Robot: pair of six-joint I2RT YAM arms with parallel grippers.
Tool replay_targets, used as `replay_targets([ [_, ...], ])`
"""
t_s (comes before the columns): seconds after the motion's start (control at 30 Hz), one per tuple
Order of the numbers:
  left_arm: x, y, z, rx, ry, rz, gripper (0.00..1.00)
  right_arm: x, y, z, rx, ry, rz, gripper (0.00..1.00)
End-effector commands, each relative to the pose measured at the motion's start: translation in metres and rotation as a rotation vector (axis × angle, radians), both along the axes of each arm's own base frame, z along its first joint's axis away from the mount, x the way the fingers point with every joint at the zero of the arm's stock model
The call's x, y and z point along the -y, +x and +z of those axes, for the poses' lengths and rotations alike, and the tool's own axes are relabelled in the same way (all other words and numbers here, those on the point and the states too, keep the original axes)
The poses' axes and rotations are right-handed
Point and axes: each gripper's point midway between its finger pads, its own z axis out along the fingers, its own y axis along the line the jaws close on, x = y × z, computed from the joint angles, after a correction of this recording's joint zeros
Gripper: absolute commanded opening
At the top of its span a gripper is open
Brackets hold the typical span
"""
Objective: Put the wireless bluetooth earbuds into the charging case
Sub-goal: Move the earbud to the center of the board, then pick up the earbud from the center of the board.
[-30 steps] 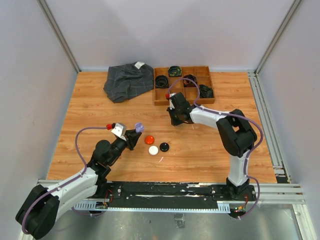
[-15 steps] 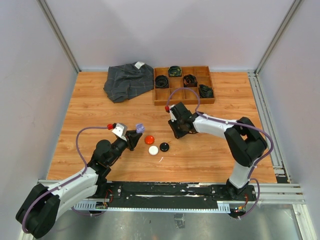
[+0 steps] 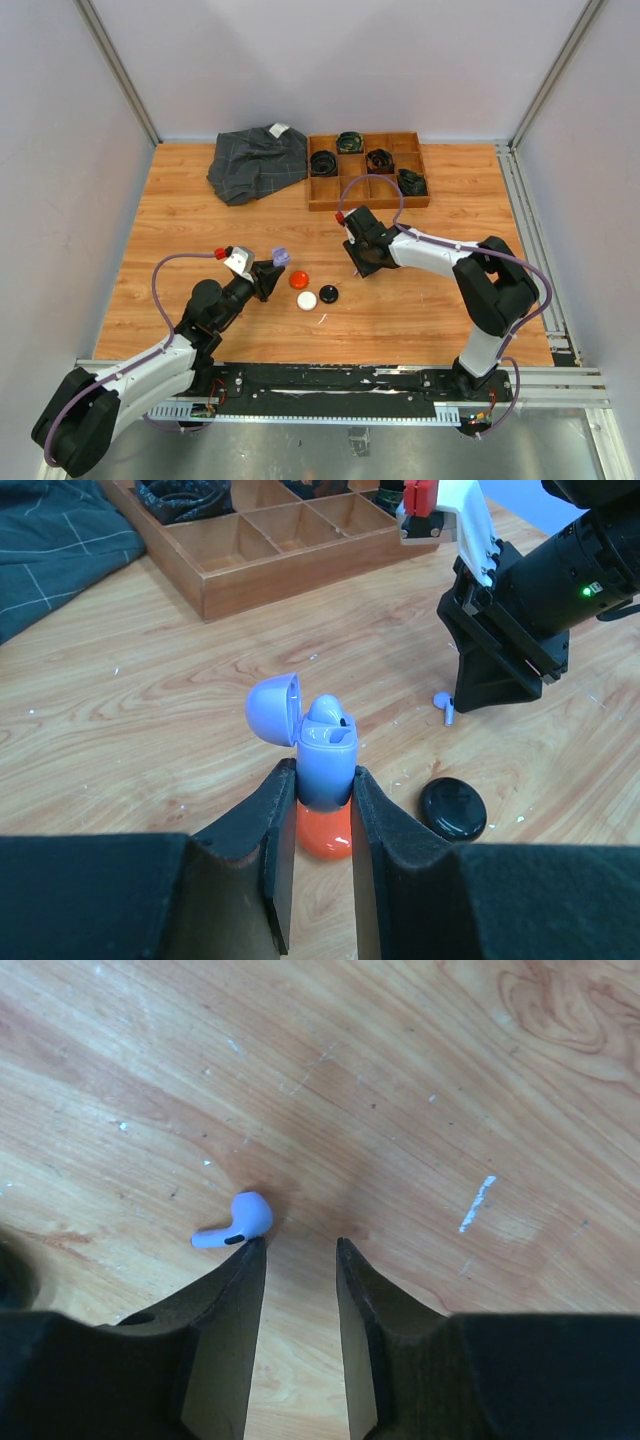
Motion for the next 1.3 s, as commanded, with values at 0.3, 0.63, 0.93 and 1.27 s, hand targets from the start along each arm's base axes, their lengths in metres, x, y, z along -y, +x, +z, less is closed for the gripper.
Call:
replay_targets([
  [0.3, 0.001, 0.005, 0.025, 0.075, -0.027, -0.001, 0.00, 0.016, 0.014, 0.040, 0.067, -0.008, -0.091, 0.40],
  [0.63, 0.001, 0.005, 0.025, 0.071, -0.029, 0.000, 0.00, 0.004, 0.003, 0.047, -0.144, -0.016, -0.118, 0.48],
  [0.93, 0.002, 0.004, 0.027, 0.075, -0.033, -0.006, 0.00, -0.008, 0.004, 0.031, -0.268, 0.000, -0.197, 0.51],
  [1.27, 0.003, 0.004, 0.027, 0.075, -0.033, -0.013, 0.00, -0.014, 0.008, 0.013, -0.308, 0.024, -0.254, 0.41],
])
